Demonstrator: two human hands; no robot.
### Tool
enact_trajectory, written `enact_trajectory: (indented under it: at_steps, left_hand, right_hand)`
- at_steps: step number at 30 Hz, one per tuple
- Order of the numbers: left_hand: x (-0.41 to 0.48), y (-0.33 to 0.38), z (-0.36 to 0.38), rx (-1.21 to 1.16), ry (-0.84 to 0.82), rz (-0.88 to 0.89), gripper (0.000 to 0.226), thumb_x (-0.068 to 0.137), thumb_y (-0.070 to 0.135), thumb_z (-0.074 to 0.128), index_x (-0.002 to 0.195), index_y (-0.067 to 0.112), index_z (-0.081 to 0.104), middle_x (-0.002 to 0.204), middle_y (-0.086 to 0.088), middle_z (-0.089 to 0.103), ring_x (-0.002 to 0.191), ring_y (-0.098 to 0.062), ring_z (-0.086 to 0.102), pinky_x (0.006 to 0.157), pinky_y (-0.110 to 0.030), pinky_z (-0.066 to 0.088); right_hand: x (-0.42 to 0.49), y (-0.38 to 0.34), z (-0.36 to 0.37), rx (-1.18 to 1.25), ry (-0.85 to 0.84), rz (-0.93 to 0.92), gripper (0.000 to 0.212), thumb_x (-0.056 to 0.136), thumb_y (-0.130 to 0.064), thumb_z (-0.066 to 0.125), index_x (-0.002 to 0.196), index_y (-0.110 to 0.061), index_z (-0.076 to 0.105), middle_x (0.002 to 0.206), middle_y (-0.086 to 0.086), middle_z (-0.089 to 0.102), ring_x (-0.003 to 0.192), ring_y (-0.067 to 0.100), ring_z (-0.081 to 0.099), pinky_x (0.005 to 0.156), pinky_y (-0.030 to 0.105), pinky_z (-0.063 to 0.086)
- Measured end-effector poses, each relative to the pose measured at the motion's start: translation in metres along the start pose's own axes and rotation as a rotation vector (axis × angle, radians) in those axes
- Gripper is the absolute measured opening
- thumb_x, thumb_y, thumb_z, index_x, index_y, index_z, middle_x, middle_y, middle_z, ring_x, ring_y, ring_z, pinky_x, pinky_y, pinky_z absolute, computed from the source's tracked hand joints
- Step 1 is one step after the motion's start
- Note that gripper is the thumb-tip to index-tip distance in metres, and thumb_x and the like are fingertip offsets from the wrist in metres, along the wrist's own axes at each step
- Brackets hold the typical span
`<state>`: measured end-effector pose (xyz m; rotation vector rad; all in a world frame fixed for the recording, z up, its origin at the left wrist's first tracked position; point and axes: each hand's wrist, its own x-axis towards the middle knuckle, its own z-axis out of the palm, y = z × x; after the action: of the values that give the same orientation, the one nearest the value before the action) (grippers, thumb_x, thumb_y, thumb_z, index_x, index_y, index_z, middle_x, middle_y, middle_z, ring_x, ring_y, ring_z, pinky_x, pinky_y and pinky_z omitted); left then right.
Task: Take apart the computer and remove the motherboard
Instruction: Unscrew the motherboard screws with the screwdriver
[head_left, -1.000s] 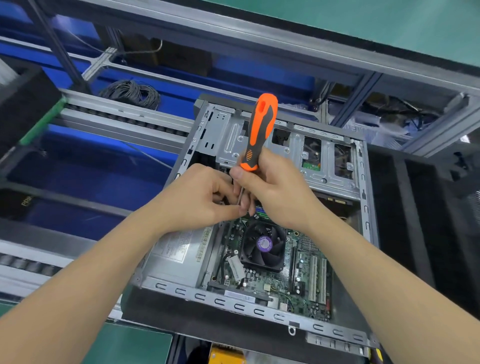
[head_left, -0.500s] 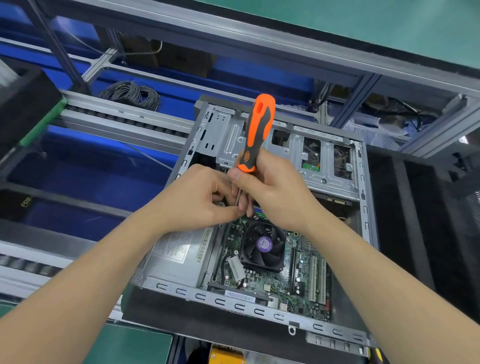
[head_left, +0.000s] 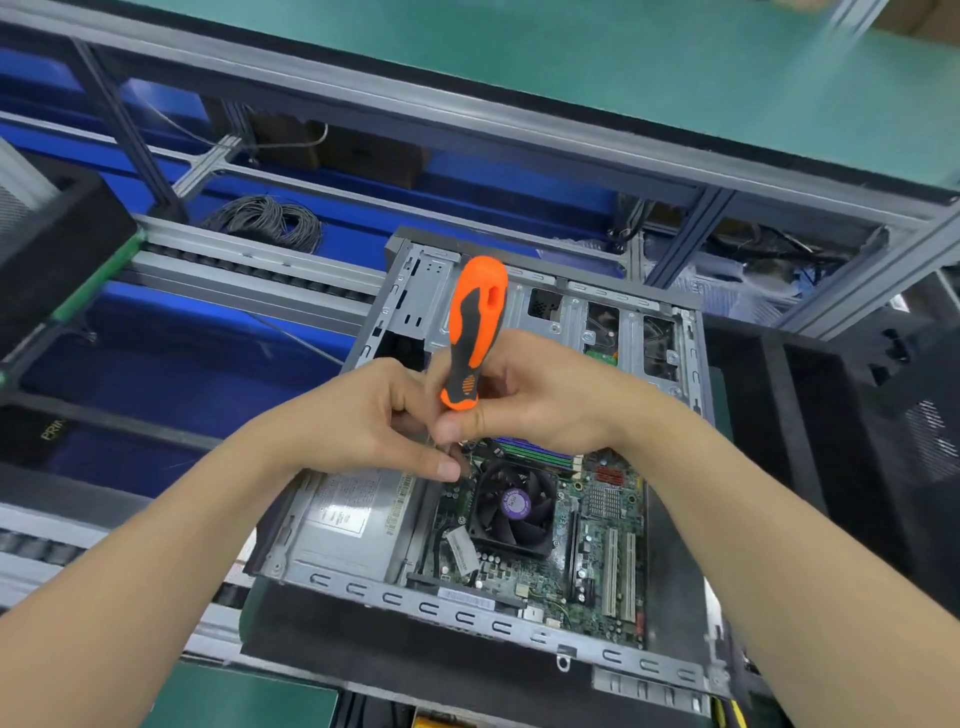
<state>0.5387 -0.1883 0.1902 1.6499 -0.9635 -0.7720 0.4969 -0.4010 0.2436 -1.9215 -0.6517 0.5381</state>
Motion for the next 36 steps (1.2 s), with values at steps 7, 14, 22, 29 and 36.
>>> enact_trajectory:
  at_steps: [7, 14, 22, 29, 36]
  left_hand:
    - [-0.007, 0.014, 0.009, 0.108, 0.003, -0.096, 0.02, 0.077, 0.041, 0.089, 0.065, 0.04, 0.072, 0.059, 0.003, 0.058, 0.056, -0.023, 0.051, 0.058, -0.027, 0.041]
    - [-0.01, 0.012, 0.017, 0.096, 0.022, -0.087, 0.021, 0.077, 0.052, 0.086, 0.065, 0.042, 0.073, 0.06, -0.007, 0.05, 0.081, -0.055, 0.063, 0.077, -0.057, 0.055]
    - [-0.008, 0.015, 0.011, -0.006, 0.01, -0.062, 0.037, 0.086, 0.023, 0.083, 0.086, -0.008, 0.062, 0.064, -0.004, 0.028, 0.058, -0.002, 0.053, 0.069, -0.009, 0.045]
    - [-0.004, 0.032, 0.009, -0.197, -0.017, 0.032, 0.01, 0.086, 0.01, 0.076, 0.091, 0.002, 0.074, 0.082, -0.001, 0.074, 0.107, -0.015, 0.072, 0.091, -0.015, 0.051]
    - [-0.007, 0.029, 0.011, -0.265, -0.04, 0.018, 0.046, 0.077, 0.018, 0.076, 0.114, -0.008, 0.066, 0.114, 0.005, 0.075, 0.118, -0.01, 0.065, 0.1, -0.022, 0.049]
  right_hand:
    - [-0.013, -0.061, -0.002, -0.254, 0.263, 0.026, 0.023, 0.086, -0.037, 0.082, 0.099, -0.024, 0.068, 0.074, -0.015, 0.066, 0.065, 0.006, 0.064, 0.063, 0.021, 0.047]
    - [-0.001, -0.11, 0.016, -0.972, 0.499, 0.315, 0.06, 0.093, -0.066, 0.056, 0.061, -0.019, 0.036, 0.062, 0.0, 0.041, 0.052, 0.018, 0.04, 0.046, 0.027, 0.025]
    - [0.004, -0.113, 0.009, -0.915, 0.299, 0.335, 0.036, 0.09, -0.037, 0.068, 0.074, -0.01, 0.051, 0.064, 0.004, 0.044, 0.055, 0.026, 0.037, 0.048, 0.027, 0.025]
    - [-0.009, -0.123, -0.004, -0.81, -0.007, 0.196, 0.02, 0.092, -0.026, 0.069, 0.079, -0.016, 0.058, 0.06, 0.0, 0.061, 0.06, 0.019, 0.062, 0.054, 0.035, 0.046]
    - [-0.012, -0.132, 0.004, -0.903, -0.082, 0.122, 0.026, 0.097, -0.038, 0.064, 0.089, -0.015, 0.058, 0.064, 0.003, 0.064, 0.054, 0.01, 0.064, 0.057, 0.029, 0.046]
